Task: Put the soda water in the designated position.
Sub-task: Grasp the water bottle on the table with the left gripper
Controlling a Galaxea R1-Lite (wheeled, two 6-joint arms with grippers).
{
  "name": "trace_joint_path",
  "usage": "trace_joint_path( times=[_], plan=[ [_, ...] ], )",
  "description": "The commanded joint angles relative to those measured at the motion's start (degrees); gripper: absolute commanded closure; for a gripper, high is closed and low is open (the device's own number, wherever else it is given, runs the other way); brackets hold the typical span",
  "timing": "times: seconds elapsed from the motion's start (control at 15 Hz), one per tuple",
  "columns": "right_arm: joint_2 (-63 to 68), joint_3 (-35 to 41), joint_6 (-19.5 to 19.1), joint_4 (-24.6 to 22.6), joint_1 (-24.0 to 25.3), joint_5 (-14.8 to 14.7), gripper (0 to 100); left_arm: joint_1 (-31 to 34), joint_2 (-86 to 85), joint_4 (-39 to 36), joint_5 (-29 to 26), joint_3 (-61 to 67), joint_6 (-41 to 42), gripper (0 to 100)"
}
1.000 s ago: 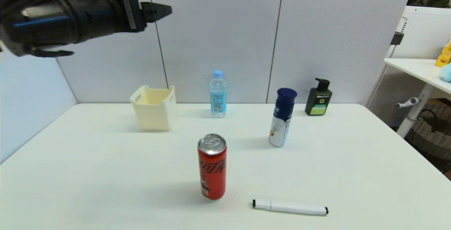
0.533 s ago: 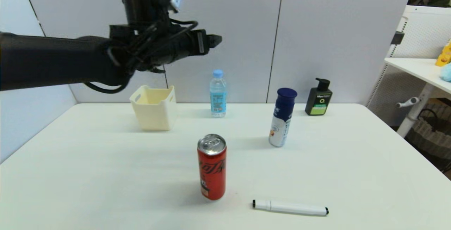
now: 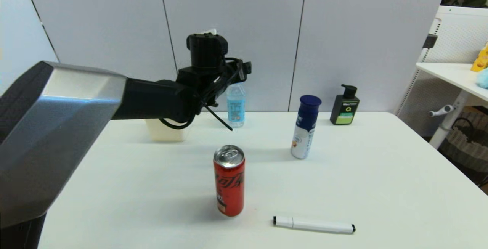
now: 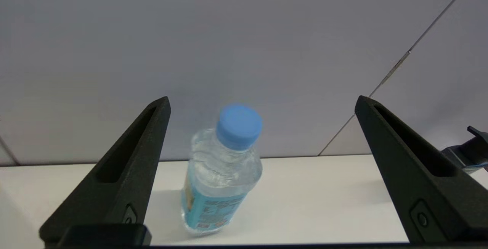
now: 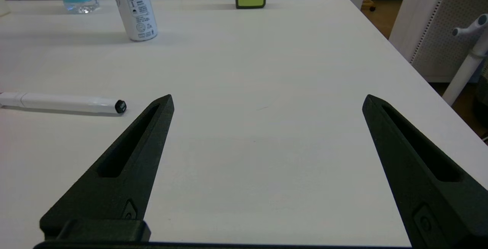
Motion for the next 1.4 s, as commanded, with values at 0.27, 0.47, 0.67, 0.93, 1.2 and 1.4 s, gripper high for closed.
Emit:
trace_joint_path(
  times=[0.27, 0.47, 0.67, 0.93, 1.2, 1.4],
  plan=[
    [0.07, 0.0, -0.02, -0.02, 0.01, -0.04, 0, 0.28, 6.29, -2.86, 0.06, 0.18, 2.26, 0],
    [0.07, 0.0, -0.02, -0.02, 0.01, 0.04, 0, 0.36, 8.22, -4.53, -0.02, 0.27, 5.69, 0],
    [0.07, 0.0, -0.02, -0.02, 0.01, -0.04, 0, 0.45, 9.98, -4.8, -0.02, -0.25, 9.47, 0],
    [0.07, 0.0, -0.02, -0.02, 0.01, 0.04, 0, 0.36, 11.92, -6.29, 0.06, -0.61, 9.21, 0],
    [0.07, 0.0, -0.02, -0.02, 0.01, -0.04, 0, 0.45, 13.94, -8.75, 0.24, -1.75, 8.06, 0],
    [0.07, 0.0, -0.02, -0.02, 0.01, -0.04, 0, 0.8, 15.61, -8.75, 0.77, -4.3, 6.92, 0]
  ],
)
